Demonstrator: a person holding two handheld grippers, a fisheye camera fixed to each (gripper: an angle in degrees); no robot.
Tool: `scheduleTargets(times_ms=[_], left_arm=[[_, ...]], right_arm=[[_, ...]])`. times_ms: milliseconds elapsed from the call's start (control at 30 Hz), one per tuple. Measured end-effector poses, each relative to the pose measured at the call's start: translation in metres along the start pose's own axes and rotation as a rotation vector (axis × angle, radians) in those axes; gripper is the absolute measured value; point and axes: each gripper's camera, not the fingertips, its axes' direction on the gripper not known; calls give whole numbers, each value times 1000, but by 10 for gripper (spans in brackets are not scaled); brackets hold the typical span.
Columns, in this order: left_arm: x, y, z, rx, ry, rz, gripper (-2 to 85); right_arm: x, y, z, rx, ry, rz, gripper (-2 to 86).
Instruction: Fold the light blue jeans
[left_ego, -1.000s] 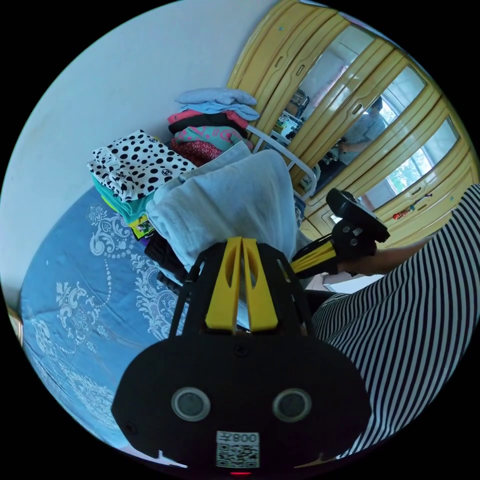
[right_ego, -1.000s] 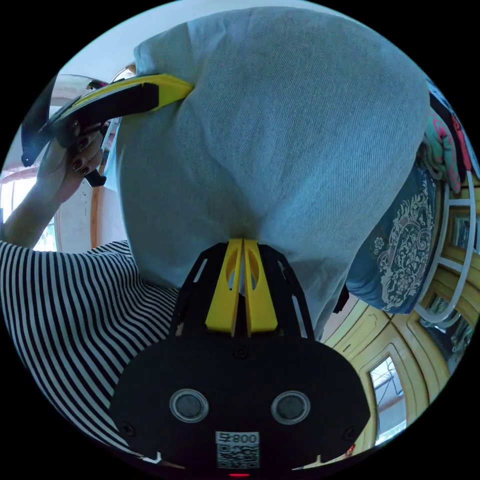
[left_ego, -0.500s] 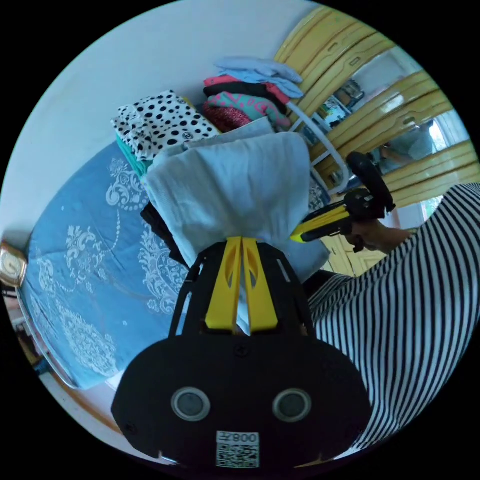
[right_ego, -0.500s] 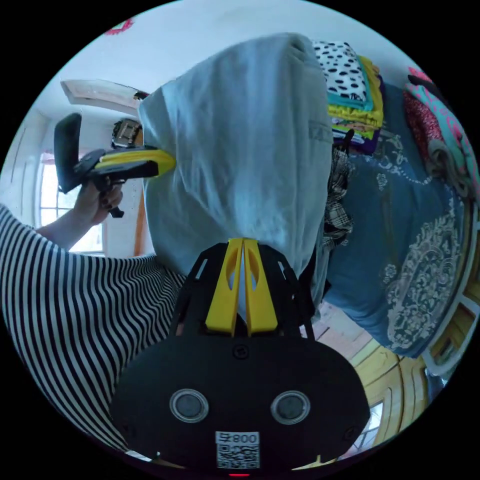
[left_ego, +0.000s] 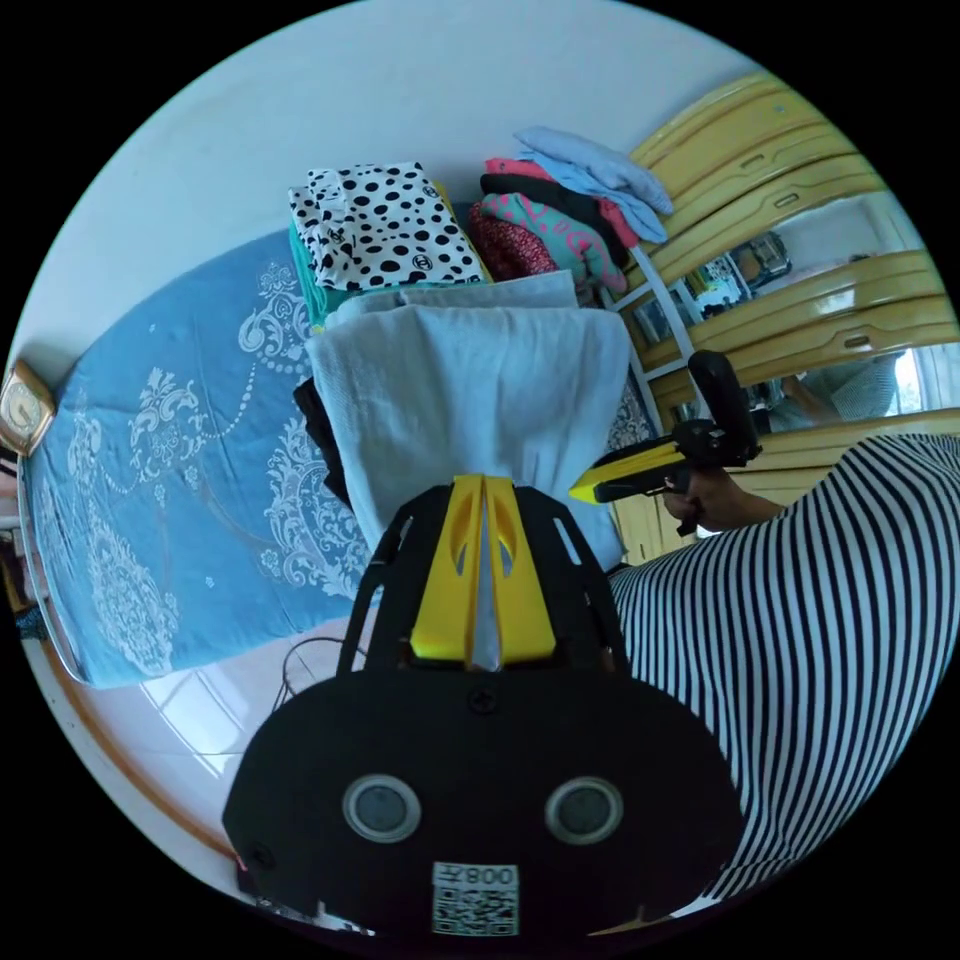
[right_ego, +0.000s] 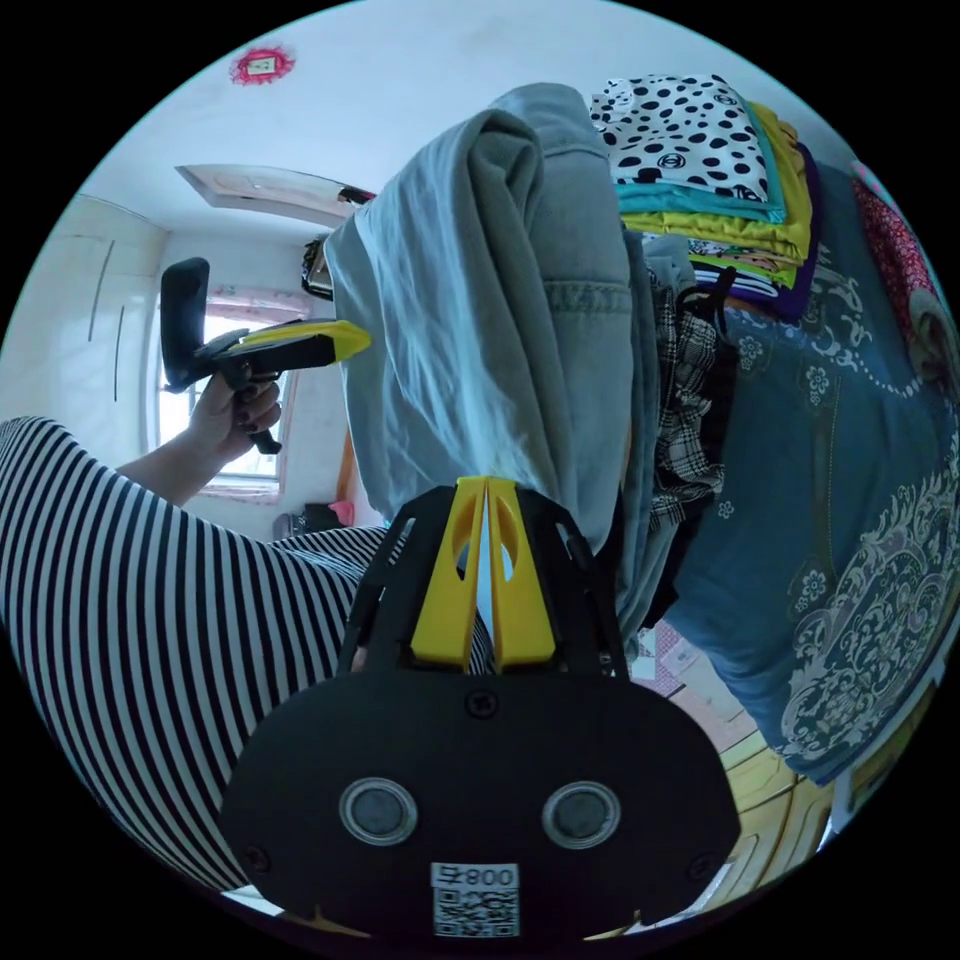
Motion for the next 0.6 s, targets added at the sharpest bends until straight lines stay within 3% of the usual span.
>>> scheduleTargets(times_ms=[333,600], left_arm=[[-43,-9,-73,86,65,-43,1],[-110,-7,-114,135,256,11,1]], right_arm=[[16,6,-12,-19,22,17,0],[8,8,-5,23,120,143,0]])
